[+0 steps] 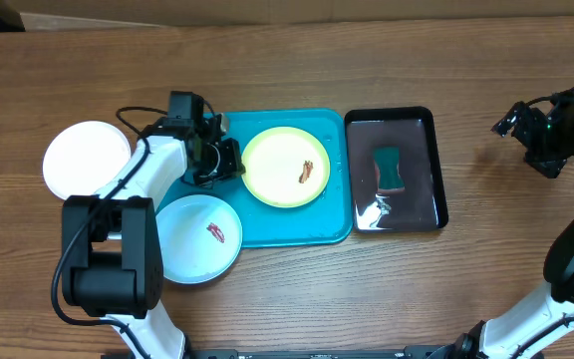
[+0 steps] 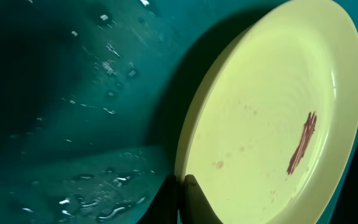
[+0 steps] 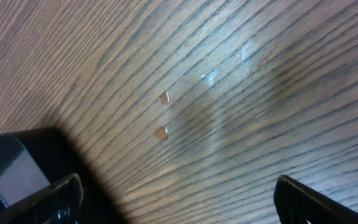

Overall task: Clean dirty plates on tray and stack at the side
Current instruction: 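Drag the yellow plate rightward on the teal tray and grip its left rim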

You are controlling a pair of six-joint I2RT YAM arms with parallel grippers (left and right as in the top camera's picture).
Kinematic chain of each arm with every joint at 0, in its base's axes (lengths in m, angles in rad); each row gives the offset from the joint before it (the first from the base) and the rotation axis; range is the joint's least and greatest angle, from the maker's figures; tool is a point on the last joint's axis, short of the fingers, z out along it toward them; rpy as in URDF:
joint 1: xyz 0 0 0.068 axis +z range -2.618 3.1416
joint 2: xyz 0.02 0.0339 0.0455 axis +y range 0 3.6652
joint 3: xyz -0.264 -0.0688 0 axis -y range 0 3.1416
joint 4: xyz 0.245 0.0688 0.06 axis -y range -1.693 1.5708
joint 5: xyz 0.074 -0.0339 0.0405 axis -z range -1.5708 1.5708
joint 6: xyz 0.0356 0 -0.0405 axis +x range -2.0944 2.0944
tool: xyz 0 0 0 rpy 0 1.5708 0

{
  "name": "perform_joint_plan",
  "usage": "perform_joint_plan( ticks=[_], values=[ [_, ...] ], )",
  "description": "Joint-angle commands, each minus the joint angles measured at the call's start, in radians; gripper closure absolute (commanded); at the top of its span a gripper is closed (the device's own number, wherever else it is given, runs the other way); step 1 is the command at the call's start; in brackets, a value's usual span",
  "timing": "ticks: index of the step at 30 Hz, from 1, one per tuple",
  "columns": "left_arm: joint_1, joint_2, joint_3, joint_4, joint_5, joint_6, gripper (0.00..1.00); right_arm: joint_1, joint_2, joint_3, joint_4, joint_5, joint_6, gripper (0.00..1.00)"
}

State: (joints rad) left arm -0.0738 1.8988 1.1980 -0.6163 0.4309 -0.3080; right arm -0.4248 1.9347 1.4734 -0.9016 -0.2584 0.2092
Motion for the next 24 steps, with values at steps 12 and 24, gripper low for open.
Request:
perform_joint_plan(
  ticks=[12,24],
  values=[
    [-0.023,0.011,0.022,0.073,-0.153,0.048,0.64,-0.003,-0.008,0.021,0.003,-0.005,0.004,0.0],
    [-0.1,0.011,0.018,0.126,-0.225,0.11,0.67,-0.003,-0.008,0.021,0.003,-0.005,0.004,0.0]
  ],
)
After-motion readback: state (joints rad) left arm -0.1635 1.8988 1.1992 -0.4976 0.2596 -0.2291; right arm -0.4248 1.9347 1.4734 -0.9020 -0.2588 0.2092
